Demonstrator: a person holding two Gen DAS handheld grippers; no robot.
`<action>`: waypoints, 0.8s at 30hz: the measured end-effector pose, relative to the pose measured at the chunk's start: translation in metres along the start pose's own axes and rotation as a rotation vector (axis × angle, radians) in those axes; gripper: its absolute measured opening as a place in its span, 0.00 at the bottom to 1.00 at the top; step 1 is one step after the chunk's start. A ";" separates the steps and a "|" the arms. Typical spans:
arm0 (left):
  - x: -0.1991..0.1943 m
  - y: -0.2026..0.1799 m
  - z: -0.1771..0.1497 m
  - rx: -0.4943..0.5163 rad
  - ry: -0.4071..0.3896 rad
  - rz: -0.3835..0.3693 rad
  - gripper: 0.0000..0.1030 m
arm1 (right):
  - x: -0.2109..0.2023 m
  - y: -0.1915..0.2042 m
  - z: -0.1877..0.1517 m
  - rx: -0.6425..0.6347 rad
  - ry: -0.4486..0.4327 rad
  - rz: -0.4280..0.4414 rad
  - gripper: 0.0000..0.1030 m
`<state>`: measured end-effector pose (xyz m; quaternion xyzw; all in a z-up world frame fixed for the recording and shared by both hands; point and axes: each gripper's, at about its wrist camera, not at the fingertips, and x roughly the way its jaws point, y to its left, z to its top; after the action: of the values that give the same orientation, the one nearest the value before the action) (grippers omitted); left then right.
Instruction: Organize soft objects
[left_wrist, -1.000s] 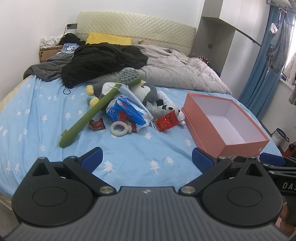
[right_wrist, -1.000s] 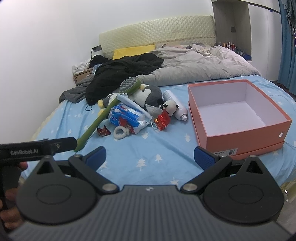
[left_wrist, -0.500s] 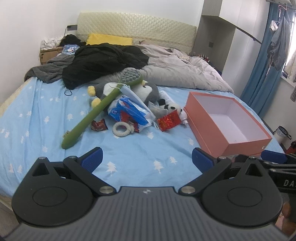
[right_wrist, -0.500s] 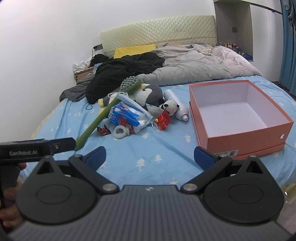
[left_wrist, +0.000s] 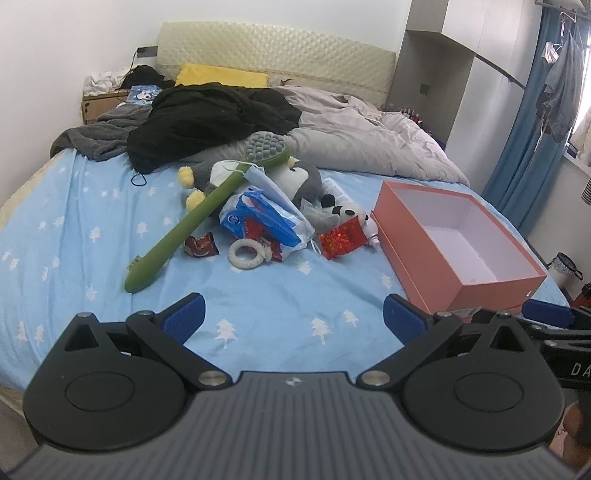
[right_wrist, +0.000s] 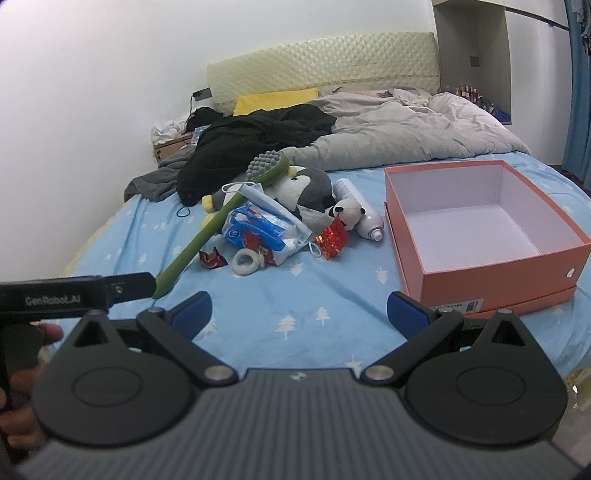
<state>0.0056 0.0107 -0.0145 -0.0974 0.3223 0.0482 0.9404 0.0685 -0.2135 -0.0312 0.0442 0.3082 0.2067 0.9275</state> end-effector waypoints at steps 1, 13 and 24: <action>0.001 0.001 0.000 -0.003 0.002 -0.003 1.00 | 0.000 0.000 -0.001 0.000 0.001 -0.002 1.00; 0.009 0.001 -0.006 0.008 0.002 -0.016 1.00 | 0.013 -0.003 -0.005 0.027 0.018 -0.014 1.00; 0.029 0.010 -0.009 -0.019 0.029 -0.031 1.00 | 0.027 -0.008 -0.012 0.028 0.044 -0.038 1.00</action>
<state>0.0215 0.0191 -0.0410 -0.1121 0.3337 0.0354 0.9353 0.0835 -0.2100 -0.0576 0.0468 0.3324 0.1854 0.9236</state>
